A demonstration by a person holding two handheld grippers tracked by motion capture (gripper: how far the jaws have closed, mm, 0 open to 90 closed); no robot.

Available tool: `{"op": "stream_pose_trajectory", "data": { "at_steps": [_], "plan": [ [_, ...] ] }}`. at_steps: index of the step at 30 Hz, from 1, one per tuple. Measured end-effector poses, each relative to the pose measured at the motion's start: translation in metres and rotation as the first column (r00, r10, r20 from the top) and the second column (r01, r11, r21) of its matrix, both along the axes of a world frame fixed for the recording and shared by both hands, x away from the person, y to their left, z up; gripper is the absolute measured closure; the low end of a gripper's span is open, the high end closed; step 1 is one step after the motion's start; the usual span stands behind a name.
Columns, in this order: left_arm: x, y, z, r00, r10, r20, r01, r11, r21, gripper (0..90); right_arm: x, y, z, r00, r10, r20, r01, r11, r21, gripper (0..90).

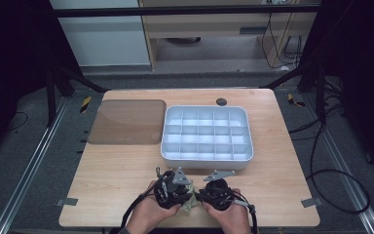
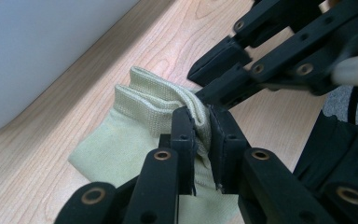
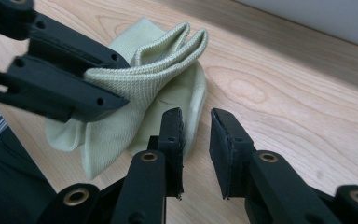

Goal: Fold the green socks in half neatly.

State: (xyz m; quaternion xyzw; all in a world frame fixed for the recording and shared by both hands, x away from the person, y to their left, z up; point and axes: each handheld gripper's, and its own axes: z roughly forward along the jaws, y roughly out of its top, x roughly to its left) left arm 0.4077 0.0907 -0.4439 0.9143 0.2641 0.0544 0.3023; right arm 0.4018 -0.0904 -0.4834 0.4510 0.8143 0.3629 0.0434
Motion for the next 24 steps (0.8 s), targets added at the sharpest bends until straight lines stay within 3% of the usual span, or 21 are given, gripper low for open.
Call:
{"op": "stream_pose_trajectory", "data": {
  "at_steps": [3, 11, 19, 24],
  "plan": [
    [0.0, -0.002, -0.003, 1.0, -0.002, -0.005, 0.002, 1.0, 0.003, 80.3, -0.002, -0.002, 0.001, 0.9999, 0.012, -0.007, -0.012, 1.0, -0.001, 78.1],
    [0.0, -0.005, -0.006, 0.9999, 0.009, -0.006, -0.009, 1.0, -0.001, 77.4, -0.003, -0.005, 0.004, 1.0, 0.005, 0.002, -0.005, 1.0, 0.0, 77.2],
    [-0.005, -0.004, 0.002, 0.9998, 0.02, 0.006, -0.019, 0.9983, -0.056, 59.2, -0.006, -0.016, 0.014, 0.999, -0.039, 0.022, 0.039, 0.999, 0.003, 72.4],
    [-0.007, 0.001, 0.01, 0.9985, 0.039, 0.038, -0.036, 0.997, -0.068, 55.5, -0.005, -0.017, 0.018, 0.9983, -0.05, 0.031, 0.05, 0.999, 0.009, 70.9]
  ]
}}
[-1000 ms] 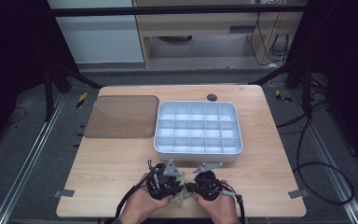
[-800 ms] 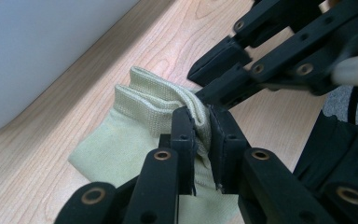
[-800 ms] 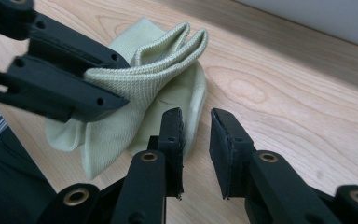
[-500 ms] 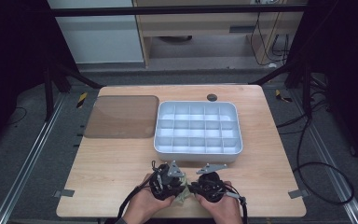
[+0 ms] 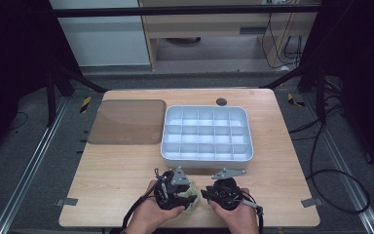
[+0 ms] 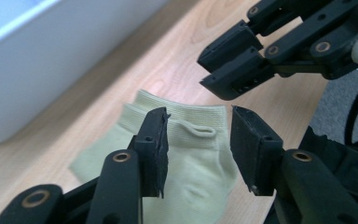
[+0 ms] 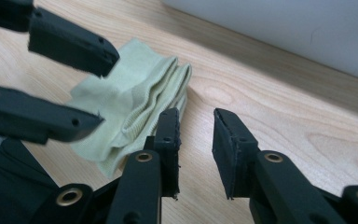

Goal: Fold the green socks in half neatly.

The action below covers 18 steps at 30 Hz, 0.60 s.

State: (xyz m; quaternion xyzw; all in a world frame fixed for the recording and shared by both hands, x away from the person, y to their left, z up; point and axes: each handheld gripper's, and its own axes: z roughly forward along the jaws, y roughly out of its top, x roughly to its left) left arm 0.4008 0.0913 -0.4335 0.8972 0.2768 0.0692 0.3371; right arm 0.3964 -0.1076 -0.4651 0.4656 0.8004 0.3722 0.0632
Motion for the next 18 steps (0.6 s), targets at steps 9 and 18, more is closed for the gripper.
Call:
{"op": "stream_pose_trajectory", "data": {
  "at_steps": [9, 18],
  "plan": [
    [0.008, 0.03, 0.011, 0.9966, 0.066, 0.05, -0.067, 0.9974, 0.027, 51.6, 0.002, 0.013, 0.02, 0.999, 0.025, 0.038, -0.025, 1.0, -0.012, 60.6],
    [0.006, 0.042, 0.002, 0.9937, 0.093, 0.062, -0.097, 0.9934, 0.062, 45.9, 0.005, 0.035, 0.02, 0.9982, 0.051, 0.03, -0.049, 0.997, -0.066, 50.9]
  ]
}}
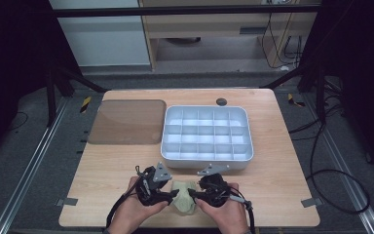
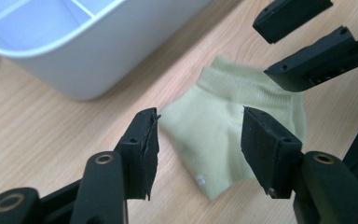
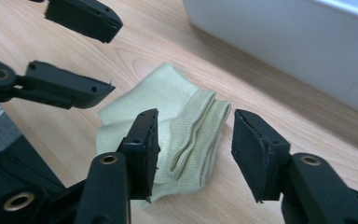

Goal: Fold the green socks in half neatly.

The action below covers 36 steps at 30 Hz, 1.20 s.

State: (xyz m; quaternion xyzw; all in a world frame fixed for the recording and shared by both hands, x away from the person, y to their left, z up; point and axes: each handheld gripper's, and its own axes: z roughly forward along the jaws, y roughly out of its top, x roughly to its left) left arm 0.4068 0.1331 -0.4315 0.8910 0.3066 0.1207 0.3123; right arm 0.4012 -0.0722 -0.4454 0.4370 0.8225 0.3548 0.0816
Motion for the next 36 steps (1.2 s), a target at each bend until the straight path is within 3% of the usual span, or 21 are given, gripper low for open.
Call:
{"op": "stream_pose_trajectory", "data": {
  "at_steps": [13, 19, 23, 26, 30, 36],
  "plan": [
    [-0.004, 0.001, -0.03, 0.9991, 0.015, -0.041, -0.014, 0.9998, 0.013, 38.6, 0.003, 0.008, -0.015, 0.9987, -0.006, -0.05, 0.004, 0.999, -0.047, 44.7],
    [-0.002, -0.002, -0.041, 0.9985, 0.009, -0.055, -0.006, 0.9984, 0.057, 40.5, 0.003, 0.005, -0.025, 0.9976, 0.004, -0.07, -0.011, 0.996, -0.093, 46.4],
    [0.0, 0.0, -0.048, 0.997, 0.006, -0.077, -0.001, 0.9978, 0.066, 46.2, 0.002, 0.004, -0.031, 0.9965, 0.014, -0.083, -0.024, 0.992, -0.125, 49.6],
    [0.0, 0.001, -0.048, 0.9966, -0.001, -0.083, 0.006, 0.9985, 0.054, 51.5, 0.001, 0.005, -0.032, 0.996, 0.016, -0.088, -0.027, 0.992, -0.123, 53.0],
    [-0.001, 0.001, -0.05, 0.996, -0.014, -0.088, 0.02, 0.997, 0.075, 64.3, 0.0, 0.006, -0.033, 0.9949, 0.033, -0.095, -0.045, 0.991, -0.123, 63.6],
    [0.002, 0.002, -0.049, 0.9933, -0.031, -0.112, 0.038, 0.9977, 0.056, 76.1, -0.002, 0.007, -0.034, 0.9942, 0.054, -0.093, -0.065, 0.991, -0.12, 71.6]
  ]
}}
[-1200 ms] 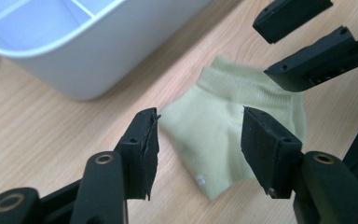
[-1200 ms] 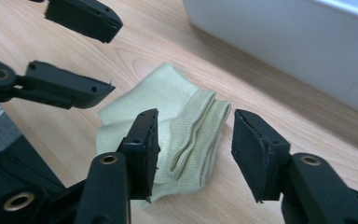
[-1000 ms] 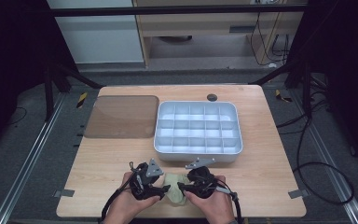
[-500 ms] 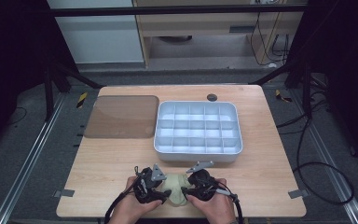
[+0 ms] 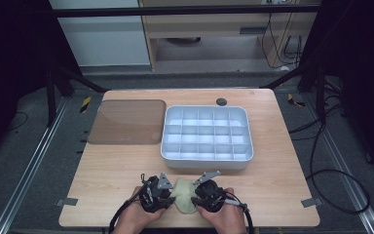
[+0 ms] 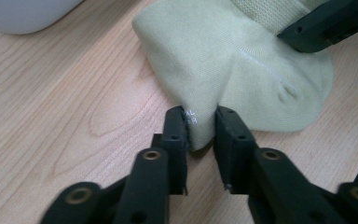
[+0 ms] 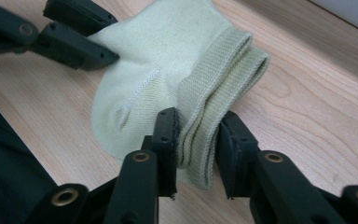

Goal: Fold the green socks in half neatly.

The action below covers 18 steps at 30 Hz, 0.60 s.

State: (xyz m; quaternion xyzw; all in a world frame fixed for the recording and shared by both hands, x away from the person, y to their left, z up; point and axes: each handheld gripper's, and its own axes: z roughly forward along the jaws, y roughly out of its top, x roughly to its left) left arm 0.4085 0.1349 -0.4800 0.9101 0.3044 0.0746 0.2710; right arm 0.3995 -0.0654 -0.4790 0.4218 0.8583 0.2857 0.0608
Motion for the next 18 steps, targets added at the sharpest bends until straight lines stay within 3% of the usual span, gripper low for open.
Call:
{"op": "stream_pose_trajectory", "data": {
  "at_steps": [2, 7, 18],
  "plan": [
    [0.001, 0.0, 0.0, 1.0, -0.003, -0.002, 0.003, 1.0, -0.008, 81.6, 0.0, -0.001, 0.0, 1.0, 0.005, -0.005, -0.005, 1.0, 0.003, 75.0],
    [0.0, 0.001, 0.002, 0.9998, -0.022, -0.002, 0.022, 0.9998, 0.001, 85.2, 0.0, -0.003, 0.0, 0.9999, 0.014, -0.006, -0.014, 1.0, 0.015, 78.8],
    [-0.014, 0.023, 0.006, 0.9994, -0.029, -0.019, 0.03, 0.9987, 0.042, 85.5, -0.006, 0.01, -0.002, 0.9981, 0.056, -0.025, -0.055, 0.997, 0.054, 79.8]
  ]
}}
